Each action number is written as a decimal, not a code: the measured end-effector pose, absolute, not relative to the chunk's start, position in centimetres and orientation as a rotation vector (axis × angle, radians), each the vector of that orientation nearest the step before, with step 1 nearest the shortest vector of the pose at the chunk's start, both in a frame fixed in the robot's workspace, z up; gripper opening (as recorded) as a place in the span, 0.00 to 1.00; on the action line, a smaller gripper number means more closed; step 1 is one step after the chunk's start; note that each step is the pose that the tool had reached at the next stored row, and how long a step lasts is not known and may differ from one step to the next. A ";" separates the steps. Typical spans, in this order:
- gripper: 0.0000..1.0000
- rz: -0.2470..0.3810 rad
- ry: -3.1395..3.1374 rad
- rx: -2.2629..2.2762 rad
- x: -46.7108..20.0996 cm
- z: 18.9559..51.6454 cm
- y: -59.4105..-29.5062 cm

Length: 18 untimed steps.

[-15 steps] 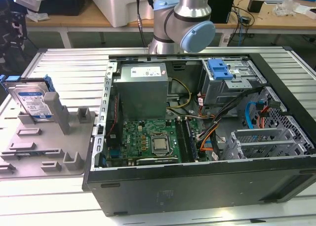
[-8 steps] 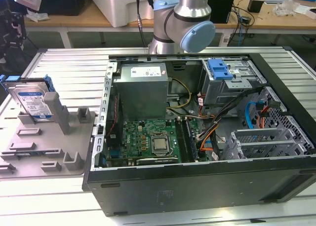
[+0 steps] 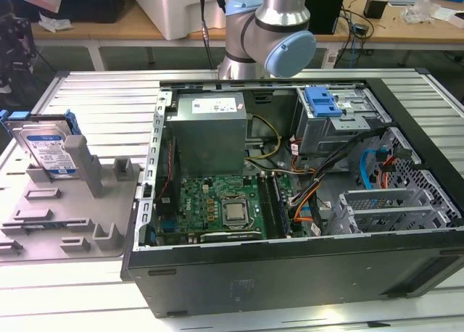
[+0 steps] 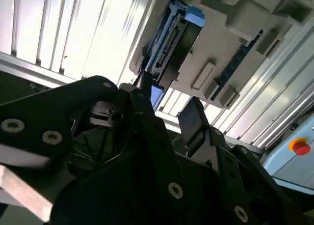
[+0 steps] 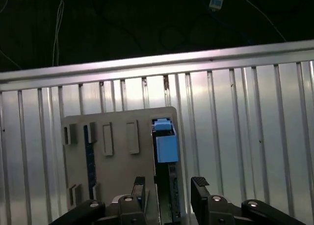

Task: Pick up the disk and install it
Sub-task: 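Pick up the disk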

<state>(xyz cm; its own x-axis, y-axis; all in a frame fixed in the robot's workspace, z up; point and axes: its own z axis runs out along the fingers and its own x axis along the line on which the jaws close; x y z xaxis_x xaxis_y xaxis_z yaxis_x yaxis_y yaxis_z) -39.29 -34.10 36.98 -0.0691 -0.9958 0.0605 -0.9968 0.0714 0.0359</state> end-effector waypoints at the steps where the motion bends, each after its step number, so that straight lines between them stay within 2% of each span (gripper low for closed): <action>1: 0.50 0.024 -2.225 2.120 -39.3 37.0 -34.1; 18: 0.50 0.034 -2.077 2.268 -39.5 36.8 -34.1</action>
<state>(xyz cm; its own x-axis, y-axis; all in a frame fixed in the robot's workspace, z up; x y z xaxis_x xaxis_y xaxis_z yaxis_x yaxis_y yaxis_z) -39.48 -34.10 36.82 0.0885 -0.9942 0.0607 -0.9957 -0.0866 0.0340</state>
